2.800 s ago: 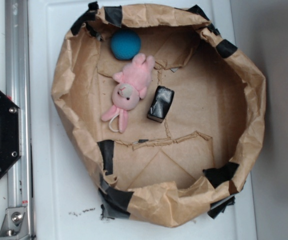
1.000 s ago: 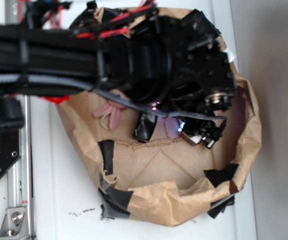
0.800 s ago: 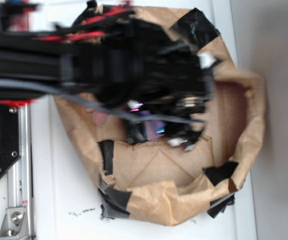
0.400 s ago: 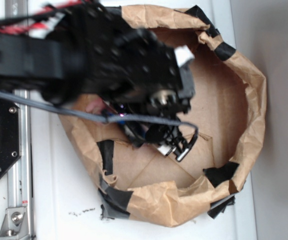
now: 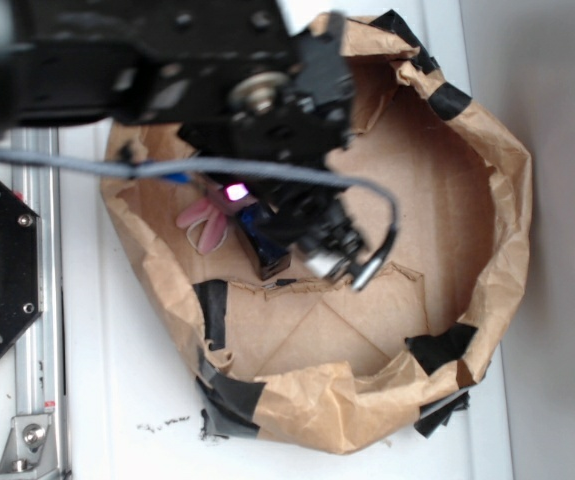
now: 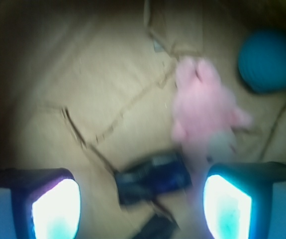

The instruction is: Grab the black box.

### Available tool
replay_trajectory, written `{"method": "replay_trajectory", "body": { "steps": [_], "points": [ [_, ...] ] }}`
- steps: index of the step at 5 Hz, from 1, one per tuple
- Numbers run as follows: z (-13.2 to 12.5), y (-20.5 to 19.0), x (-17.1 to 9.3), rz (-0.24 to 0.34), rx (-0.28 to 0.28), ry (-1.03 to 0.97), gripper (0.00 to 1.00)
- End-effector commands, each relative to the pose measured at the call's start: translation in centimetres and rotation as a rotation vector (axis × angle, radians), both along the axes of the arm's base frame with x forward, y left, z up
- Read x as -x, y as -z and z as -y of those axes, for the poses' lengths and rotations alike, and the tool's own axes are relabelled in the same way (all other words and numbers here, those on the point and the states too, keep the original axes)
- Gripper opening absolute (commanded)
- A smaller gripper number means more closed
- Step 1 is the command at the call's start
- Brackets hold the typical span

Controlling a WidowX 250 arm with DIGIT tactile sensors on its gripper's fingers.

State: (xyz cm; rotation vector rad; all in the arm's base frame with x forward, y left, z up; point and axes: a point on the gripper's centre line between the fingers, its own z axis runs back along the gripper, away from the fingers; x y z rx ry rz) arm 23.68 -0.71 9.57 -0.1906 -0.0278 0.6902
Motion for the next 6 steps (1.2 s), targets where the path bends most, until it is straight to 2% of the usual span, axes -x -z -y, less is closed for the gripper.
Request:
{"method": "replay_trajectory", "body": {
  "steps": [1, 2, 3, 4, 5, 6],
  "points": [
    [-1.2, 3.4, 0.3, -0.025, -0.015, 0.311, 1.0],
    [-1.6, 5.1, -1.1, -0.078, -0.069, 0.286, 1.0],
    [-2.5, 6.1, -3.7, -0.113, -0.123, 0.227, 1.0],
    [-3.3, 6.4, -5.2, -0.128, -0.158, 0.217, 1.0],
    [-3.4, 5.7, -5.4, -0.109, -0.153, 0.21, 1.0],
    [-2.6, 3.0, -3.8, -0.034, -0.172, 0.181, 1.0]
  ]
}}
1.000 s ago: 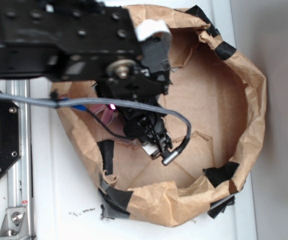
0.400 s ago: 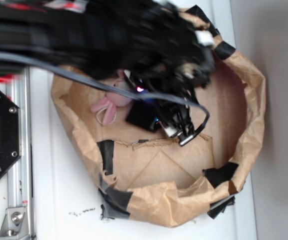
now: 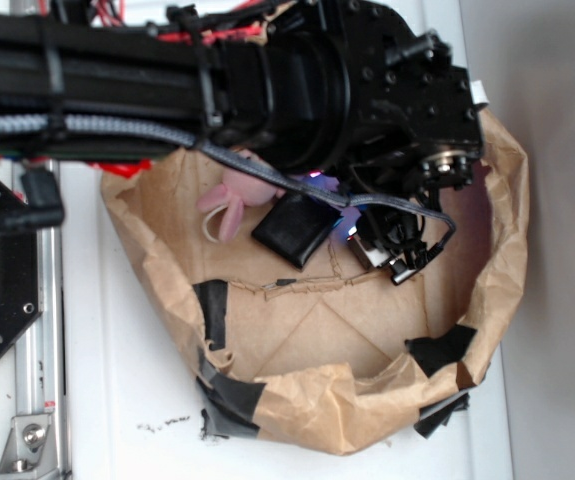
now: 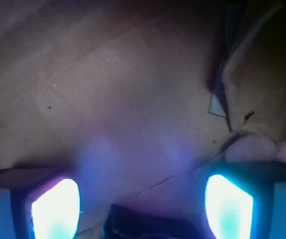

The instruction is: Grab the black box.

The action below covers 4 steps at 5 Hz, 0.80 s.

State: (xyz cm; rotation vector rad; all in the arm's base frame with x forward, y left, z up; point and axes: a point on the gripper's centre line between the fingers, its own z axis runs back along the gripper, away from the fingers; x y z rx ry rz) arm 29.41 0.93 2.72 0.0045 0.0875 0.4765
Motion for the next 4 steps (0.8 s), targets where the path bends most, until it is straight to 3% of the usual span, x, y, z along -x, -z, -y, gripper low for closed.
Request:
{"method": "replay_trajectory", "body": {
  "steps": [1, 2, 4],
  "points": [
    [-1.4, -6.4, 3.6, 0.192, 0.0, -0.06, 1.0],
    [-2.4, -8.5, 4.2, 0.258, 0.036, -0.136, 1.0],
    [-0.7, -5.4, 5.2, 0.235, 0.048, -0.262, 1.0]
  ]
}}
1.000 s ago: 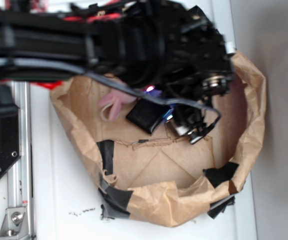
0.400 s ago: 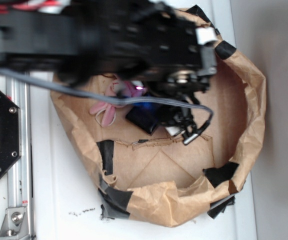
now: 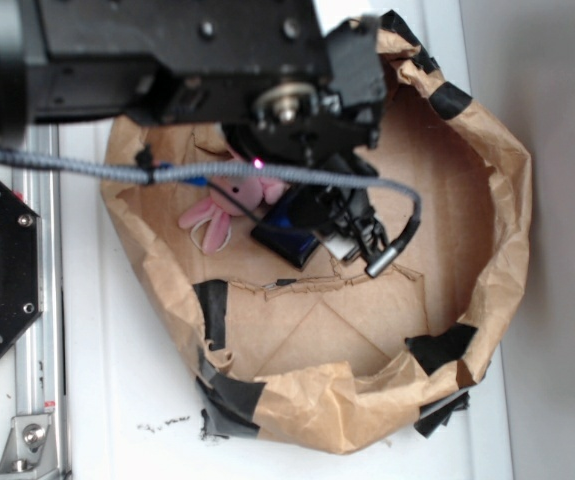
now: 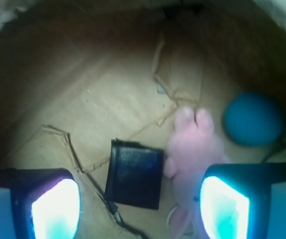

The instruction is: Grab the black box.

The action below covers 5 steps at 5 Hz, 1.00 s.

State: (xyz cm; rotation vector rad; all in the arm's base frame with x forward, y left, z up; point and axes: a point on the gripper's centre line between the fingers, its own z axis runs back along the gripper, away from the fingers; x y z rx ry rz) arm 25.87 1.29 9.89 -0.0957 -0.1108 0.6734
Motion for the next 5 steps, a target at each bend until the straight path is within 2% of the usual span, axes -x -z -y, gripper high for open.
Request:
{"method": "replay_trajectory", "body": {
  "steps": [1, 2, 3, 4, 5],
  "points": [
    [0.5, 3.9, 1.2, 0.001, 0.054, -0.039, 1.0],
    [0.7, 6.4, 0.3, -0.004, 0.023, -0.014, 1.0],
    [-0.2, 9.9, -0.7, -0.042, -0.11, 0.015, 1.0],
    [-0.4, 10.5, -0.6, -0.075, -0.143, 0.044, 1.0],
    [0.1, 8.8, -0.6, -0.059, -0.161, 0.108, 0.14]
  ]
}}
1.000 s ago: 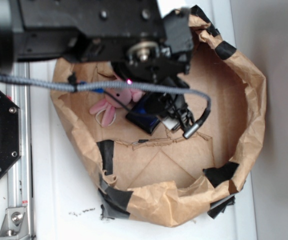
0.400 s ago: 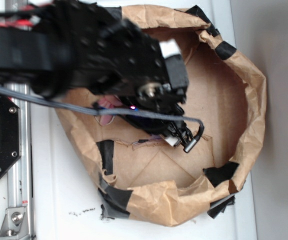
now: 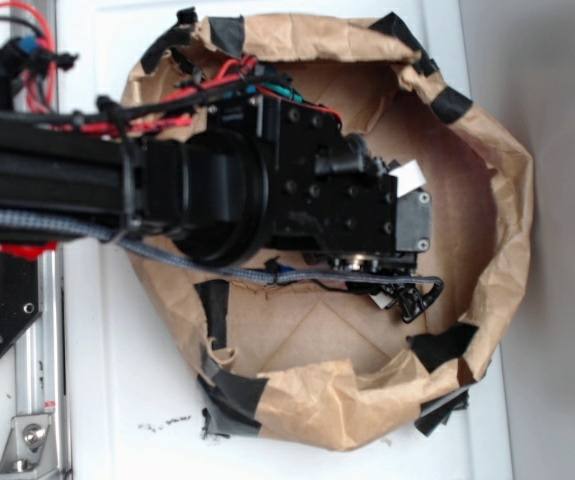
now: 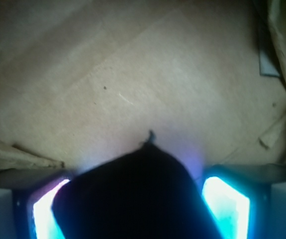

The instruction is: Grab the black box.

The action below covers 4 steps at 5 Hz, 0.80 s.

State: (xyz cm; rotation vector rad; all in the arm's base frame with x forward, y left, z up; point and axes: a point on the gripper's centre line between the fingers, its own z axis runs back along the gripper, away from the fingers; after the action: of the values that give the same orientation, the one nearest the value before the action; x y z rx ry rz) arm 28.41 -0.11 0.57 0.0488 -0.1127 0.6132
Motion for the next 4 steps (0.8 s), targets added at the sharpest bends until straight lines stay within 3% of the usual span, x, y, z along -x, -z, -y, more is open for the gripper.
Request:
{"method": "replay_trajectory", "body": {
  "steps": [1, 3, 4],
  "points": [
    [-1.7, -3.1, 2.4, 0.017, -0.025, 0.086, 0.0],
    [-3.9, -13.1, 0.9, 0.046, -0.03, 0.538, 0.0],
    [-2.9, -17.8, -0.4, 0.035, -0.039, 0.762, 0.0]
  ]
}}
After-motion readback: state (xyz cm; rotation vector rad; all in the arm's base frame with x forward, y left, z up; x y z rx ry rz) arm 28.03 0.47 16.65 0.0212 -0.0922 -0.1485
